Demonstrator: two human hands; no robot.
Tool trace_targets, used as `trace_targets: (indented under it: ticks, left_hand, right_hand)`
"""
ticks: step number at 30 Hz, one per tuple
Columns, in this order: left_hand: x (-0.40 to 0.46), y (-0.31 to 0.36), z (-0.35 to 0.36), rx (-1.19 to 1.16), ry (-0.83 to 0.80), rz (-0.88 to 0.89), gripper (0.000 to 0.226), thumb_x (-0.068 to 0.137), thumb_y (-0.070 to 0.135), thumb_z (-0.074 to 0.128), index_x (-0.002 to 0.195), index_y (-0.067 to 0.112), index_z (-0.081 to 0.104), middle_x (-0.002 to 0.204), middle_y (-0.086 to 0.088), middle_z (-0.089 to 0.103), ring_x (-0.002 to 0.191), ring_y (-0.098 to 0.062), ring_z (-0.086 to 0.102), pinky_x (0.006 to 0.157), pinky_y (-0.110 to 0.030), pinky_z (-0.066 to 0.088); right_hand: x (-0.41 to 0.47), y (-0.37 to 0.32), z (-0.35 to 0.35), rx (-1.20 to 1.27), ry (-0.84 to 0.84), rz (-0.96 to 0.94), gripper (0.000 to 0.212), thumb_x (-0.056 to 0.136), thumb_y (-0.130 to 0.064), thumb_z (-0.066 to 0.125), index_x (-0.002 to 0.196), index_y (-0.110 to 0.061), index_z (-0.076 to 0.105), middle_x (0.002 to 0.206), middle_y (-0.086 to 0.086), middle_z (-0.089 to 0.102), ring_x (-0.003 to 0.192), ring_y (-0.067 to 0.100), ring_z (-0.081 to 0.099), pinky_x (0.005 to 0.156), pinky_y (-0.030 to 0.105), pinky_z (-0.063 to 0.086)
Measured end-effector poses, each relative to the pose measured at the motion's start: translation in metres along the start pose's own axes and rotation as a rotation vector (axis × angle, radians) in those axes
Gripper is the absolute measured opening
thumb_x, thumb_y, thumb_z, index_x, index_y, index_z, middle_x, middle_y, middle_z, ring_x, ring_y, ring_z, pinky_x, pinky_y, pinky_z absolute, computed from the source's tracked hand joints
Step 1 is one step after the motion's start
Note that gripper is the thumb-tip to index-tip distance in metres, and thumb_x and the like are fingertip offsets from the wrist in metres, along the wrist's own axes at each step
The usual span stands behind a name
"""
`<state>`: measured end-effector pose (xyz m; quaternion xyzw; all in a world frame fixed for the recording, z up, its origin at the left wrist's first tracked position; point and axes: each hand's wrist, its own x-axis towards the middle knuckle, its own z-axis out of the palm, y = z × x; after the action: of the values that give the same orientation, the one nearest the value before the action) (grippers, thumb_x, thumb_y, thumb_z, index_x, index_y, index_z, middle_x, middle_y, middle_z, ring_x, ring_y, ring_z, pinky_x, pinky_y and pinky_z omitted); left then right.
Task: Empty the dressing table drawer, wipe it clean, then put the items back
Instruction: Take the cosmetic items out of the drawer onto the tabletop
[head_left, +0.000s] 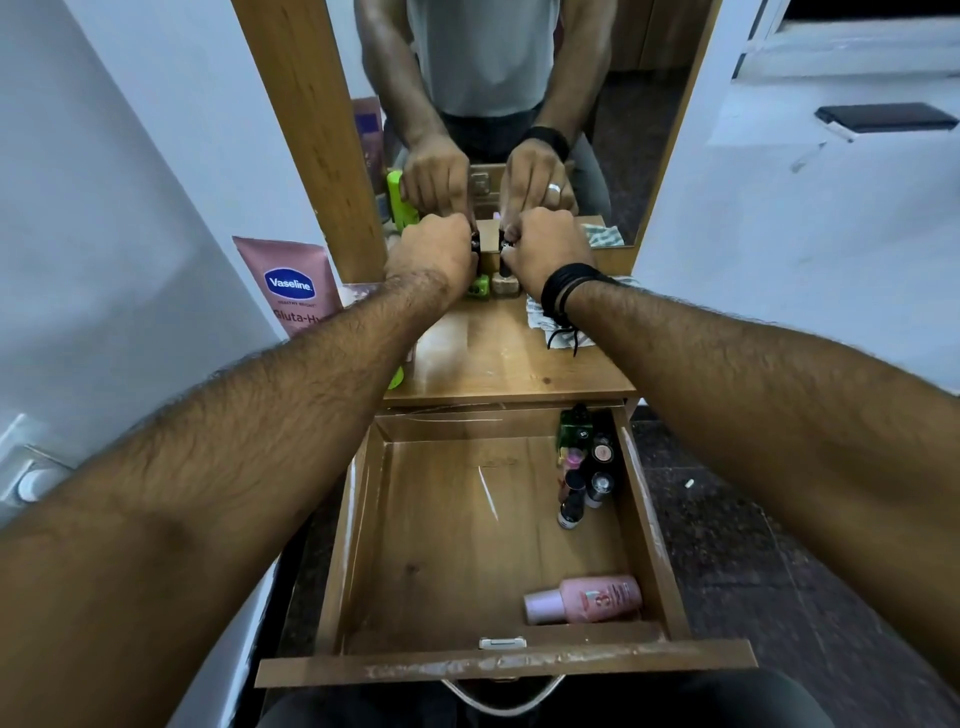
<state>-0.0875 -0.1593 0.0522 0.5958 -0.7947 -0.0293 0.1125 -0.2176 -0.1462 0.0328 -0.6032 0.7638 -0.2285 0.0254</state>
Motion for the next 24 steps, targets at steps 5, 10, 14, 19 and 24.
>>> trace_targets:
  ticks: [5, 10, 14, 19, 24]
  left_hand:
    - [0.001, -0.001, 0.003, 0.004, 0.004, 0.007, 0.024, 0.100, 0.023, 0.058, 0.122, 0.014, 0.060, 0.116, -0.014, 0.065, 0.107, -0.036, 0.062, 0.087, -0.047, 0.055]
    - [-0.003, -0.003, 0.000, 0.004, 0.030, 0.010, 0.021, 0.099, 0.022, 0.059, 0.119, 0.014, 0.060, 0.114, -0.014, 0.066, 0.103, -0.035, 0.063, 0.083, -0.046, 0.055]
    - [-0.014, -0.001, -0.004, 0.019, 0.050, 0.041, 0.030, 0.101, 0.026, 0.057, 0.128, 0.014, 0.058, 0.114, -0.014, 0.066, 0.104, -0.036, 0.063, 0.083, -0.046, 0.056]
    - [-0.035, 0.007, -0.011, 0.021, 0.084, 0.083, 0.024, 0.100, 0.027, 0.058, 0.121, 0.015, 0.060, 0.109, -0.011, 0.067, 0.098, -0.032, 0.064, 0.074, -0.042, 0.053]
    - [-0.066, 0.019, -0.010, -0.009, 0.080, 0.136, 0.023, 0.096, 0.027, 0.056, 0.117, 0.017, 0.061, 0.106, -0.012, 0.068, 0.097, -0.037, 0.065, 0.077, -0.045, 0.057]
  right_hand:
    - [-0.001, 0.001, 0.002, 0.004, -0.001, -0.011, 0.024, 0.090, -0.029, 0.061, 0.111, -0.019, 0.069, 0.106, 0.010, 0.070, 0.102, 0.034, 0.064, 0.088, 0.042, 0.055]
    - [-0.002, 0.001, 0.001, 0.004, -0.001, -0.010, 0.024, 0.091, -0.028, 0.062, 0.113, -0.019, 0.067, 0.107, 0.009, 0.070, 0.103, 0.032, 0.063, 0.089, 0.041, 0.054]
    - [-0.007, 0.001, -0.003, 0.031, -0.006, -0.008, 0.026, 0.090, -0.027, 0.064, 0.115, -0.020, 0.066, 0.108, 0.008, 0.070, 0.103, 0.031, 0.064, 0.089, 0.043, 0.055]
    - [-0.023, 0.009, -0.021, 0.075, 0.011, 0.003, 0.028, 0.091, -0.023, 0.060, 0.119, -0.022, 0.065, 0.111, 0.008, 0.070, 0.105, 0.031, 0.063, 0.092, 0.043, 0.054]
    - [-0.060, 0.027, -0.047, 0.134, 0.004, 0.005, 0.026, 0.091, -0.021, 0.063, 0.115, -0.020, 0.069, 0.111, 0.005, 0.070, 0.103, 0.024, 0.064, 0.089, 0.035, 0.053]
